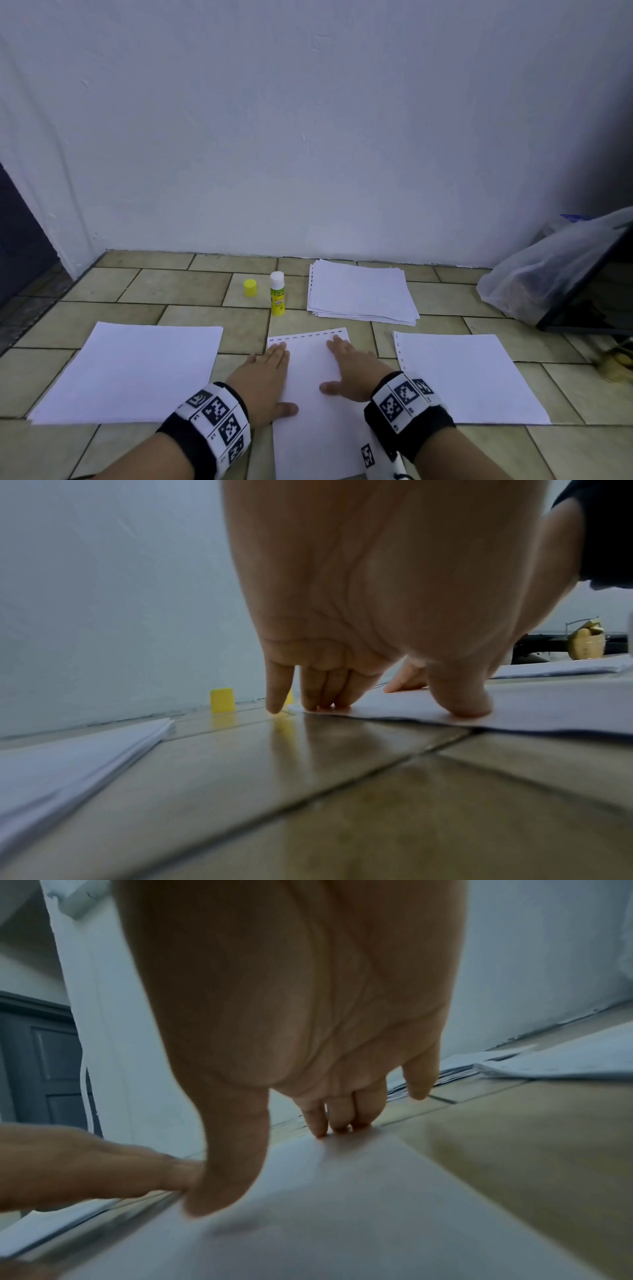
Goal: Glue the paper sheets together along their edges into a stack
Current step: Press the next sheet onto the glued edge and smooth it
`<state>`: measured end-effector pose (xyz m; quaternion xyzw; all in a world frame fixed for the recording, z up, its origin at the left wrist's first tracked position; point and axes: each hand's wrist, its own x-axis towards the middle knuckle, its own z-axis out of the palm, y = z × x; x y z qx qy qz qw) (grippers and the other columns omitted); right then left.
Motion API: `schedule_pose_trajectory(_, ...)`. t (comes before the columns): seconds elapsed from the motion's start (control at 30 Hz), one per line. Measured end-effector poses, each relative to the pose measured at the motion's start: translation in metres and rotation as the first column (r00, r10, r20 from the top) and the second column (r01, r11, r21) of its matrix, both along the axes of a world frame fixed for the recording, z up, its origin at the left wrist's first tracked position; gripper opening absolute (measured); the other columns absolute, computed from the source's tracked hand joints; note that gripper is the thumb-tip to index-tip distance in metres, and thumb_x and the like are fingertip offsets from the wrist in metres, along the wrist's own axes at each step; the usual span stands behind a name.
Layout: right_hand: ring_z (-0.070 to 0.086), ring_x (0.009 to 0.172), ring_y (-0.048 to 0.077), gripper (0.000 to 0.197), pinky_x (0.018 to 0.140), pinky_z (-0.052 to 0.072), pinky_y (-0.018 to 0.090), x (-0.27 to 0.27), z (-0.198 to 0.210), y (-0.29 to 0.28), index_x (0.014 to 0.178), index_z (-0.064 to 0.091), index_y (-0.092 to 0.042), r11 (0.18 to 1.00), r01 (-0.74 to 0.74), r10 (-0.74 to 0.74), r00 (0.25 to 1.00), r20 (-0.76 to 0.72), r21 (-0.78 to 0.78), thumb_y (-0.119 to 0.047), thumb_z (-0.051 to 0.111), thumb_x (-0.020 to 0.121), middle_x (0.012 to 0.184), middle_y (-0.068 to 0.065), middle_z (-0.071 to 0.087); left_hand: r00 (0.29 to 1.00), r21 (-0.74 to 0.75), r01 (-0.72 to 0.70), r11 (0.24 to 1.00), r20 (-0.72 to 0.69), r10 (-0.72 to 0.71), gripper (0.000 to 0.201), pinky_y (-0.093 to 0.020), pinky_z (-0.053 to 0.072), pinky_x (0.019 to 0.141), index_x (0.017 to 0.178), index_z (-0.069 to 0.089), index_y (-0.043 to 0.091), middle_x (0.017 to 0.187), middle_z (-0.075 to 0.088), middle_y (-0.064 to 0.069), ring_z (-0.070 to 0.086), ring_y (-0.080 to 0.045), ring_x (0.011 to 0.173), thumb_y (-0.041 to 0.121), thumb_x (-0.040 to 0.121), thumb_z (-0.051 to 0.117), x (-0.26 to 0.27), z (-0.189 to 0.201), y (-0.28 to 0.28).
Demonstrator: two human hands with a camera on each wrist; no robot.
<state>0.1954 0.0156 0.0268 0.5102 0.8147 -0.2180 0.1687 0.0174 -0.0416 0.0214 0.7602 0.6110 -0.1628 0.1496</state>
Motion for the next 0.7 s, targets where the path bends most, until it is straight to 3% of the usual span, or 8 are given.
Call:
schedule_pose_trajectory(0.1, 0.011, 0.145, 0.026, 0.105, 0.116, 0.022, 0.044, 0.002, 0.002, -0.007, 0.15, 0.014, -0.011, 0.996, 0.065, -0.065, 0.998, -0.003, 0.055, -0.055, 0.072, 0.073, 0.157, 0.011, 0.009, 1.0, 0.042, -0.028, 0.999, -0.006, 0.028, 0.092, -0.035, 0.019, 0.118, 0.151, 0.01, 0.001, 0.16, 0.006, -0.013, 0.013, -0.024, 0.147, 0.059, 0.09, 0.049, 0.005, 0.004, 0.001)
schedule_pose_trajectory(0.17, 0.025, 0.134, 0.031, 0.094, 0.106, 0.036, 0.043, 0.0, 0.005, -0.014, 0.142, 0.028, -0.012, 0.983, 0.07, -0.085, 0.993, 0.078, 0.171, -0.054, 0.074, 0.072, 0.142, 0.013, 0.027, 0.998, 0.085, -0.059, 0.995, -0.011, 0.06, 0.076, -0.033, 0.034, 0.103, 0.138, 0.033, 0.006, 0.146, 0.031, -0.012, 0.035, -0.024, 0.132, 0.06, 0.088, 0.053, 0.009, 0.008, 0.002)
schedule_pose_trajectory(0.27, 0.039, 0.122, 0.031, 0.066, 0.095, 0.043, 0.04, -0.004, 0.006, -0.017, 0.138, 0.034, -0.014, 0.98, 0.038, -0.064, 0.99, 0.126, 0.196, -0.03, 0.068, 0.085, 0.133, 0.012, 0.034, 0.994, 0.107, -0.094, 0.99, -0.045, 0.099, 0.05, -0.033, 0.041, 0.089, 0.126, 0.044, 0.01, 0.13, 0.046, -0.008, 0.05, -0.024, 0.116, 0.05, 0.095, 0.048, 0.009, 0.016, 0.003)
schedule_pose_trajectory(0.37, 0.04, 0.12, 0.031, 0.056, 0.096, 0.045, 0.038, -0.006, 0.002, -0.015, 0.142, 0.033, -0.016, 0.985, -0.013, 0.009, 1.0, 0.023, 0.173, -0.003, 0.051, 0.091, 0.134, 0.013, 0.034, 0.995, 0.109, -0.086, 0.99, -0.043, 0.091, 0.039, -0.035, 0.043, 0.09, 0.124, 0.045, 0.01, 0.128, 0.052, -0.008, 0.053, -0.025, 0.114, 0.036, 0.096, 0.051, 0.002, 0.017, 0.005)
schedule_pose_trajectory(0.47, 0.032, 0.129, 0.028, 0.062, 0.103, 0.039, 0.038, -0.004, 0.001, -0.012, 0.147, 0.03, -0.018, 0.981, -0.062, 0.076, 0.995, -0.068, 0.186, 0.003, 0.044, 0.09, 0.143, 0.008, 0.032, 0.996, 0.098, -0.08, 0.992, 0.039, 0.076, 0.065, -0.034, 0.039, 0.1, 0.138, 0.034, 0.012, 0.142, 0.037, -0.006, 0.036, -0.021, 0.131, 0.042, 0.088, 0.063, -0.01, 0.013, 0.006)
schedule_pose_trajectory(0.53, 0.027, 0.135, 0.024, 0.065, 0.109, 0.033, 0.038, 0.0, 0.001, -0.009, 0.15, 0.023, -0.019, 0.978, -0.067, 0.087, 0.992, -0.09, 0.196, -0.003, 0.048, 0.091, 0.151, 0.002, 0.028, 0.997, 0.055, -0.046, 0.997, 0.061, 0.043, 0.09, -0.037, 0.026, 0.114, 0.151, 0.014, 0.009, 0.159, 0.009, -0.005, 0.012, -0.019, 0.146, 0.051, 0.087, 0.061, -0.019, 0.009, 0.008)
schedule_pose_trajectory(0.6, 0.023, 0.141, 0.021, 0.073, 0.115, 0.023, 0.04, 0.006, 0.0, -0.007, 0.152, 0.014, -0.019, 0.983, -0.032, 0.049, 0.995, -0.088, 0.183, -0.02, 0.057, 0.092, 0.156, -0.001, 0.021, 1.0, -0.027, -0.023, 0.999, 0.017, 0.024, 0.102, -0.042, 0.012, 0.12, 0.153, -0.006, 0.009, 0.161, -0.015, -0.001, -0.008, -0.015, 0.148, 0.059, 0.088, 0.054, -0.026, 0.005, 0.008)
schedule_pose_trajectory(0.7, 0.01, 0.147, 0.017, 0.102, 0.119, 0.011, 0.045, 0.02, 0.001, -0.001, 0.153, 0.0, -0.016, 0.992, 0.087, -0.08, 0.994, -0.072, 0.093, -0.044, 0.068, 0.083, 0.16, -0.001, 0.007, 0.999, -0.087, -0.023, 0.996, -0.03, 0.021, 0.107, -0.046, 0.006, 0.12, 0.152, -0.015, 0.01, 0.158, -0.025, -0.001, -0.016, -0.014, 0.147, 0.073, 0.083, 0.038, -0.031, -0.002, 0.008)
